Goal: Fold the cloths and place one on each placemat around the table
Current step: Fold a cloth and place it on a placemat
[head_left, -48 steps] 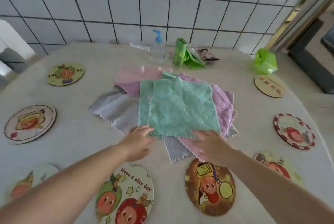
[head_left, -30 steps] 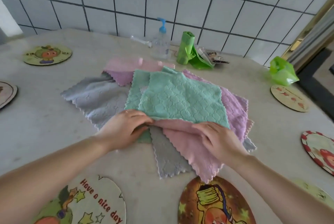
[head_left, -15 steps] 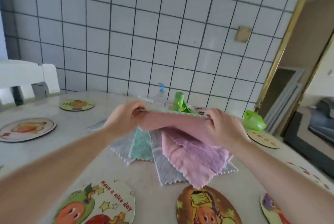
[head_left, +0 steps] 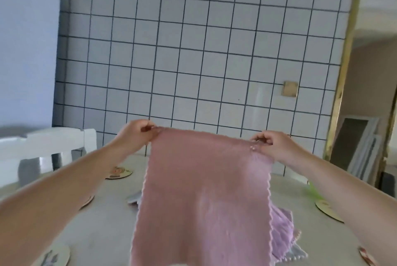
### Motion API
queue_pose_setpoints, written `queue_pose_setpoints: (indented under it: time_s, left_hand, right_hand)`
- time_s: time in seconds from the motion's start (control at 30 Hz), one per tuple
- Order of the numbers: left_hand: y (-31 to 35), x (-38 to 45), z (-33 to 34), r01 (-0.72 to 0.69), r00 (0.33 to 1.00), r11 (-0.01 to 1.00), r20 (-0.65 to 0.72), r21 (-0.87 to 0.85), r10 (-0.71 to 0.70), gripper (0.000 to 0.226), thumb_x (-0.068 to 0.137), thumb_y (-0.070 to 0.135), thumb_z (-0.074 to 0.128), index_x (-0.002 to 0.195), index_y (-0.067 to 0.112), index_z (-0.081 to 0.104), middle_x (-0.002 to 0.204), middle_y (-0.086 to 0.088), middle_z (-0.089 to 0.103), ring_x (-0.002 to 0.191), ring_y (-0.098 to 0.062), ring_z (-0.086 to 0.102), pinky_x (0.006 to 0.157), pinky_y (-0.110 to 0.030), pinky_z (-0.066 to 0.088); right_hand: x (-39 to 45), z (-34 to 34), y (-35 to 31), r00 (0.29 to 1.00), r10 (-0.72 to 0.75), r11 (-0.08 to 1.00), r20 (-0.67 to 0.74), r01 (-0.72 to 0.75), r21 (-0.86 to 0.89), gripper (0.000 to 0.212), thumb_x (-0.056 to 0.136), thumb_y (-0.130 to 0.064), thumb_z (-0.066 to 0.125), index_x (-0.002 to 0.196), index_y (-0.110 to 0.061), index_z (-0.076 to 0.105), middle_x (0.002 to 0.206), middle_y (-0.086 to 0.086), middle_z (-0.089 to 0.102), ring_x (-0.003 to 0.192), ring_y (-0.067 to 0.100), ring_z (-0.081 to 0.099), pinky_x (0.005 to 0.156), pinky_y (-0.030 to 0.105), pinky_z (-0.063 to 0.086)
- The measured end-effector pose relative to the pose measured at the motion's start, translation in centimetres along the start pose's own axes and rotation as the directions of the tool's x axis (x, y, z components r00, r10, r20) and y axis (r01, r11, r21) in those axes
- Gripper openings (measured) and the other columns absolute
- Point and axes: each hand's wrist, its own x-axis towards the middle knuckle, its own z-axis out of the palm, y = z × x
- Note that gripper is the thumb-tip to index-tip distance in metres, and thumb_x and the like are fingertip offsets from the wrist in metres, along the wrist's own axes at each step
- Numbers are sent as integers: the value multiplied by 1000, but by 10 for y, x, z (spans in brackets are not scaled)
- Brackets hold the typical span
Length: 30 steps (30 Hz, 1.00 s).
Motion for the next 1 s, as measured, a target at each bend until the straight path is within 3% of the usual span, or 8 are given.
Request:
queue_pose_setpoints:
  time_s: [0.07,0.17,0.3,0.43,0.6,0.73,0.87,1.0]
  left_hand:
    - [-9,3,-3,146,984,986,110,-81,-137,16,90,25,59,90,11,65,92,-14,67,86,-23,62,87,-38,51]
    - [-13,5,-9,240,967,949,133,-205,-216,14,94,20,53,98,9,62,95,-8,64,84,-17,62,86,-34,53]
    - [-5,-7,-21,190,981,886,56,-422,-184,24,96,25,47,109,7,56,94,-7,61,85,-18,62,86,-34,52]
    - [1,-41,-25,128,988,858,-7,-498,-152,20,97,24,45,101,8,56,85,-9,60,77,-20,60,81,-37,53]
    - [-18,-118,-23,257,959,790,46,-557,-280,16,96,17,44,94,10,58,82,-13,65,72,-26,63,67,-36,57]
    - [-53,-192,-11,548,831,686,218,-479,-512,16,94,14,46,91,8,61,73,-10,68,63,-23,67,65,-40,57]
    - [-75,-243,-6,717,687,559,286,-417,-668,16,92,17,51,86,10,65,66,-8,62,56,-20,61,51,-30,52]
    - [-79,-267,-5,769,639,551,390,-324,-663,16,87,27,56,77,17,64,73,-8,49,64,-19,47,50,-26,40]
  right_hand:
    - [7,9,7,996,34,999,86,-34,0,18,81,-7,68,83,-25,65,84,-3,66,83,15,59,76,28,46]
    - [16,25,6,998,35,998,44,-38,59,17,83,0,63,88,-16,65,82,-2,63,83,15,57,69,21,44]
    - [17,33,-5,977,97,920,-189,-16,392,6,82,-14,68,87,-16,64,78,-2,59,72,11,51,68,22,43]
    - [-10,50,-8,971,188,740,-149,-40,671,6,84,-21,65,84,-16,65,84,0,59,83,15,54,81,34,44]
    - [-74,83,8,977,212,701,-7,-148,697,15,90,-21,55,78,-17,63,79,2,56,72,13,52,53,24,48]
    - [-135,119,37,887,414,624,206,-441,644,15,91,-21,54,86,-17,67,91,11,66,77,18,64,64,32,50]
    - [-186,145,53,786,502,517,360,-607,604,17,91,-15,53,91,0,62,69,3,70,58,12,67,50,22,51]
    - [-208,156,65,831,471,672,296,-556,489,19,84,-21,63,74,-7,71,76,-2,69,72,7,65,71,21,48]
